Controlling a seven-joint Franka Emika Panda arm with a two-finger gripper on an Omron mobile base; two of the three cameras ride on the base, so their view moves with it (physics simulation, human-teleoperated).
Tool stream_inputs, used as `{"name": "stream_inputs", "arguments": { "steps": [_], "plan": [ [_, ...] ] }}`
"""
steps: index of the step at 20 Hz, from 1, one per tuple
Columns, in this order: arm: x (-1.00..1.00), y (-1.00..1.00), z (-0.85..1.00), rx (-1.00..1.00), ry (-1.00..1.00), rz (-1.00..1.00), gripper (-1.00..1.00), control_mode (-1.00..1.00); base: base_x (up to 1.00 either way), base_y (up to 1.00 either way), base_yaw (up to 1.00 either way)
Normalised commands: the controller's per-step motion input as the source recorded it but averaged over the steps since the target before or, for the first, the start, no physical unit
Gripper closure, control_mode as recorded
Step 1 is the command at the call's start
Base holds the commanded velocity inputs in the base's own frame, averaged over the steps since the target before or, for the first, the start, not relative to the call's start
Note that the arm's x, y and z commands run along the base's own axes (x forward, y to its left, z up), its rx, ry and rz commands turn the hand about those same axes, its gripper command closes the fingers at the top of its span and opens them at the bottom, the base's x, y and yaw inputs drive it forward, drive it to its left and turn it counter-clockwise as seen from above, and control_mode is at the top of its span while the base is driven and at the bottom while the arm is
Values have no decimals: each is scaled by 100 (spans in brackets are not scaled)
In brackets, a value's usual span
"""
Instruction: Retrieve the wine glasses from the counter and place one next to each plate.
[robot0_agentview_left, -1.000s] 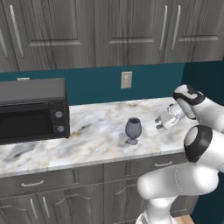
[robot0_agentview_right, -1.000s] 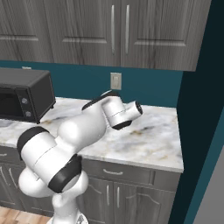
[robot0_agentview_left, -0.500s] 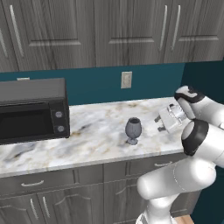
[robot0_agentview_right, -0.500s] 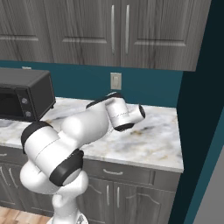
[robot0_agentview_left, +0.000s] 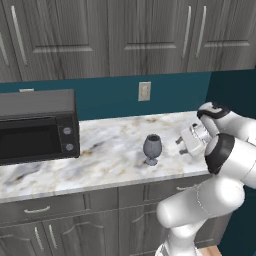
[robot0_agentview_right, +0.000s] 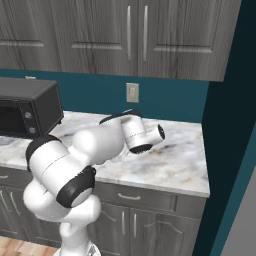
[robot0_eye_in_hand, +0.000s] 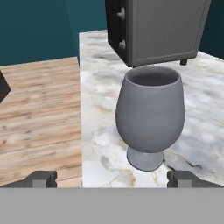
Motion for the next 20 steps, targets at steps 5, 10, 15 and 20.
{"name": "stream_inputs", "arguments": {
  "steps": [5,10,15,20],
  "plan": [
    [0,1,-24,1,4,0,-100,-100,0,0,0],
    [8,11,-34,1,1,0,-100,-100,0,0,0],
    [22,14,-21,1,0,0,-100,-100,0,0,0],
    [27,3,-10,1,0,0,-100,-100,0,0,0]
  ]
}}
